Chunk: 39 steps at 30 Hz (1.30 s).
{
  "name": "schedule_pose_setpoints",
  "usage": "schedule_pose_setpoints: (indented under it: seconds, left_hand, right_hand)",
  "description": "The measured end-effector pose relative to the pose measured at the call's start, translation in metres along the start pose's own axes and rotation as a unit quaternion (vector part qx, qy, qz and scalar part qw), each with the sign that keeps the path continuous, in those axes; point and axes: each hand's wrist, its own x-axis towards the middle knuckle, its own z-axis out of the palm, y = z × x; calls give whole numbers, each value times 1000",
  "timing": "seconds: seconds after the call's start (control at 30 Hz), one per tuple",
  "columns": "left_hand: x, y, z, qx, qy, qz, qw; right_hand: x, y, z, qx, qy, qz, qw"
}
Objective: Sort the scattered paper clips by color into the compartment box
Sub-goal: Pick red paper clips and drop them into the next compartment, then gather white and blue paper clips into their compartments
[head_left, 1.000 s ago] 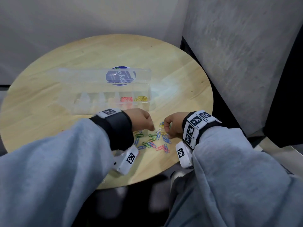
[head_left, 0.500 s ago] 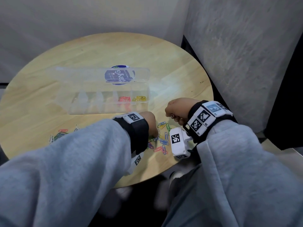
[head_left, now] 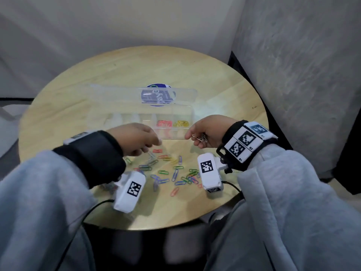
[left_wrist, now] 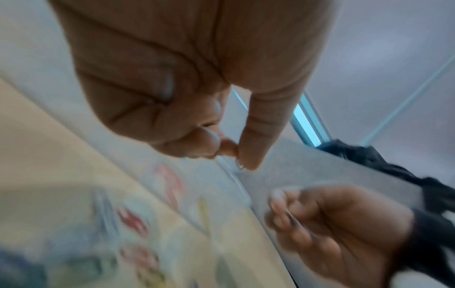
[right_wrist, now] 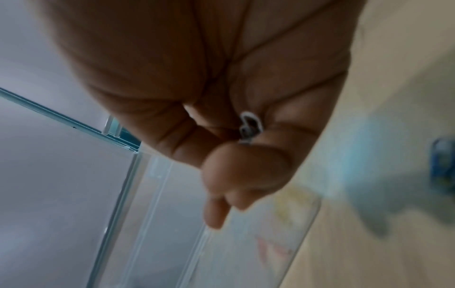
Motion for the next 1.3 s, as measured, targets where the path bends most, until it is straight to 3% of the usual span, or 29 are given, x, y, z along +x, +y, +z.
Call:
schedule_pose_setpoints:
  seconds: [0.13,0.43,0.63,0.87,0.97,1.1,1.3]
  left_hand:
    - [2,-15,-45,-53,98,4,994]
    - [25,-9,-55,-115,95,46,988]
    - [38,-4,-58,-228,131,71,962]
    - [40,6,-50,-351,110,74,927]
    - [41,6,-49,-366,99,76,922]
    - [42,2,-49,-349,100,81,928]
    - [36,2,-42,-159,126,152,967]
  right_hand:
    - [10,-20,30,159,0,-46,986]
    - [42,-56,70,327,36,-80,941]
    - [59,-65,82,338,31,-84,937]
    - [55,-60,75,339,28,-109,934]
    - [50,-62,68,280,45,-99,954]
    - [38,-54,42,114,92,-66,987]
    - [17,-17,-7,-44,171,-14,984]
